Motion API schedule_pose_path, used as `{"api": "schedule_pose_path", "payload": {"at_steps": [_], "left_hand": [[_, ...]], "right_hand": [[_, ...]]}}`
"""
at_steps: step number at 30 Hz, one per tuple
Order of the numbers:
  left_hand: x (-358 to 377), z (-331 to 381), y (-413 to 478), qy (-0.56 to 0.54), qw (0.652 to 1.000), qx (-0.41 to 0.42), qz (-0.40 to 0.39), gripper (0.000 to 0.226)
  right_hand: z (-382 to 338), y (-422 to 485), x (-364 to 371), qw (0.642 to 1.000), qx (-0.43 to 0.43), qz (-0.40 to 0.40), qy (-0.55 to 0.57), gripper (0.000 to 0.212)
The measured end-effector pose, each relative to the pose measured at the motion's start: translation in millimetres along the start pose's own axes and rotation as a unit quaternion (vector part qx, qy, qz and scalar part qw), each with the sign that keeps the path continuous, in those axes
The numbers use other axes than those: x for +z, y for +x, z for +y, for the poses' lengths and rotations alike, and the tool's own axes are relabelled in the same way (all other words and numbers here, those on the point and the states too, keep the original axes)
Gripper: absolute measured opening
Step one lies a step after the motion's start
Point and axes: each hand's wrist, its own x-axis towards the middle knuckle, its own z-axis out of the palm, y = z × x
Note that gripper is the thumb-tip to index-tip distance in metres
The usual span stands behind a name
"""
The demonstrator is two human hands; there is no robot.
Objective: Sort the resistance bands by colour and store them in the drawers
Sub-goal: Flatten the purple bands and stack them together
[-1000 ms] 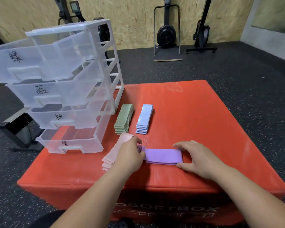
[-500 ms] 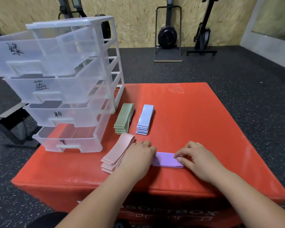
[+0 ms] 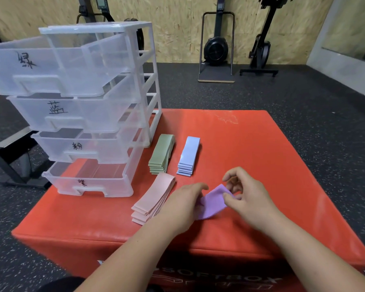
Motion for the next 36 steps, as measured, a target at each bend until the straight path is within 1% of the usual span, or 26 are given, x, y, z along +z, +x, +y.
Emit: {"api": "schedule_pose_path", "payload": {"at_steps": [2,3,5,7,9,10,12,14,16,18,21,24,26,28,32,36], "left_hand": [[-5,3,-3,-0.062,0.998,-0.016,0.016,0.037],[-9,3,-4,-0.091,0.995,-0.022,0.024,0.032],[-16,4,-5,-0.157,0.986,-0.04,0.03,0.03],[-22,5,-7,-0.237,0.969,-0.067,0.023,0.031],[-24,6,-10,-0.288,0.952,-0.102,0.03,0.032],[-22,4,-12,-0.29,0.949,-0.12,0.041,0.032],[-18,-1,-16,-0.264,0.951,-0.15,0.053,0.031],[-13,-8,-18,-0.199,0.966,-0.159,0.046,0.028],[-7,-10,-20,-0.099,0.987,-0.123,0.041,0.023],[-3,-8,-20,-0.007,0.996,-0.075,0.052,0.018],[-1,-3,-15,0.106,0.991,-0.067,0.035,0.022],[-1,-1,-14,0.179,0.982,-0.063,0.009,0.02],[-4,1,-17,0.172,0.983,-0.067,0.006,0.023],[-9,2,-21,0.14,0.988,-0.07,0.007,0.029],[-29,3,-35,0.09,0.994,-0.057,0.035,0.035],[-57,3,-61,0.061,0.996,-0.049,0.039,0.04]], "right_hand": [[-4,6,-1,0.999,-0.019,0.028,0.016,0.043],[-4,9,-2,0.998,-0.018,0.048,0.035,0.042],[-2,19,-3,0.994,-0.003,0.078,0.081,0.042],[3,29,-2,0.989,0.018,0.088,0.116,0.04],[9,37,3,0.988,0.037,0.073,0.128,0.038],[12,41,8,0.99,0.044,0.06,0.122,0.037],[18,47,21,0.994,0.056,0.029,0.095,0.038],[24,51,34,0.997,0.061,0.003,0.051,0.041],[29,52,46,0.999,0.044,-0.024,-0.021,0.044],[32,50,54,0.994,0.007,-0.043,-0.096,0.049],[31,47,61,0.98,-0.011,-0.03,-0.196,0.05],[28,46,63,0.973,0.013,-0.018,-0.23,0.04],[27,44,61,0.971,0.028,-0.029,-0.237,0.035],[23,42,56,0.968,0.038,-0.045,-0.245,0.034],[5,37,41,0.955,0.058,-0.076,-0.282,0.041],[-23,27,32,0.935,0.072,-0.126,-0.325,0.052]]}}
